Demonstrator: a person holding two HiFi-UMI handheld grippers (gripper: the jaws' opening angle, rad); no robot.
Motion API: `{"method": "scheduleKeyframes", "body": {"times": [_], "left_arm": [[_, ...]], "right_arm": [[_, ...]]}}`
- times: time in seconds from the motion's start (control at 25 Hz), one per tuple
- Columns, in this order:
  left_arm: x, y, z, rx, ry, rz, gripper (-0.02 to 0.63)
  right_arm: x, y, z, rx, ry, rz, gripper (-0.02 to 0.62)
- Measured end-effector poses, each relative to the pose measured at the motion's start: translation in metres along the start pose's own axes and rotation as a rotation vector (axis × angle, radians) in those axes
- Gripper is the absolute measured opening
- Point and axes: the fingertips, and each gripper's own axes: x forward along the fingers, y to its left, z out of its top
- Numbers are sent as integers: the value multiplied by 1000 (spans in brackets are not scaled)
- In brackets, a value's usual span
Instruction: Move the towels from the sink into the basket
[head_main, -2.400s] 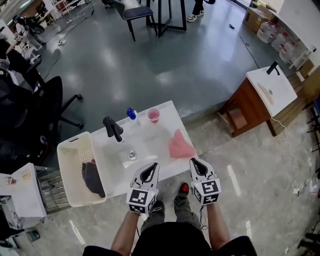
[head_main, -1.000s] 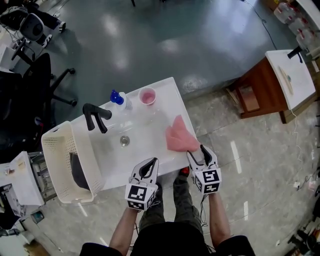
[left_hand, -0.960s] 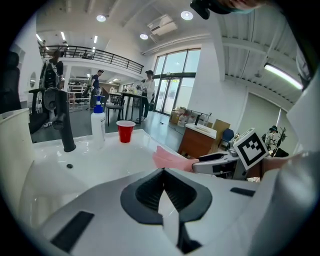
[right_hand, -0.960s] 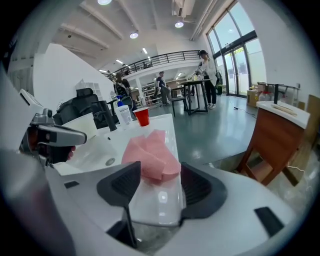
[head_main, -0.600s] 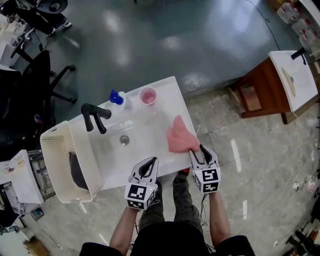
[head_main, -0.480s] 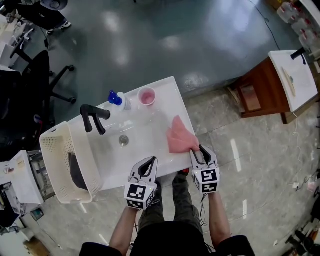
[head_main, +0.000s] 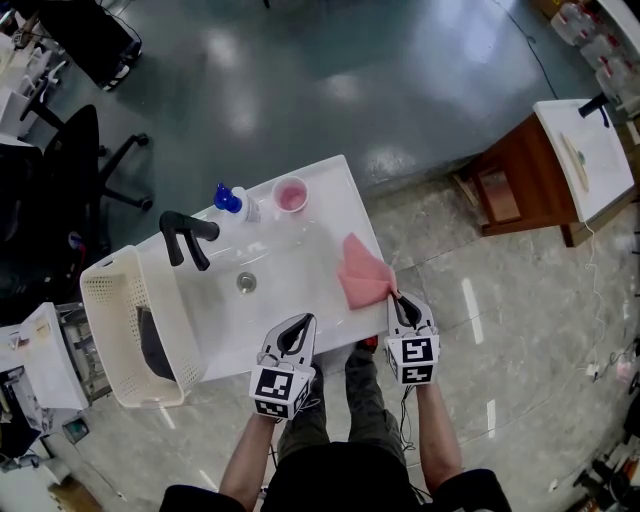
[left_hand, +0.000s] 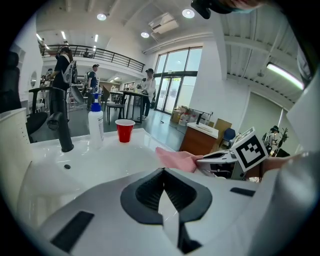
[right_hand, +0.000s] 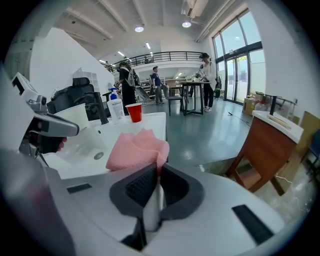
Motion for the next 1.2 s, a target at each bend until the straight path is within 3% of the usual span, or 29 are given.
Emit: {"method": "scheduleKeyframes", "body": {"times": [0.56,1.2], "left_arm": [[-45,-6,32,43,-90,20,8],[-131,14,90,111,-264,87,8]], "right_arm": [[-42,19,48,-4,-108,3,38],[-108,77,140,-88,-313,15,38]]}}
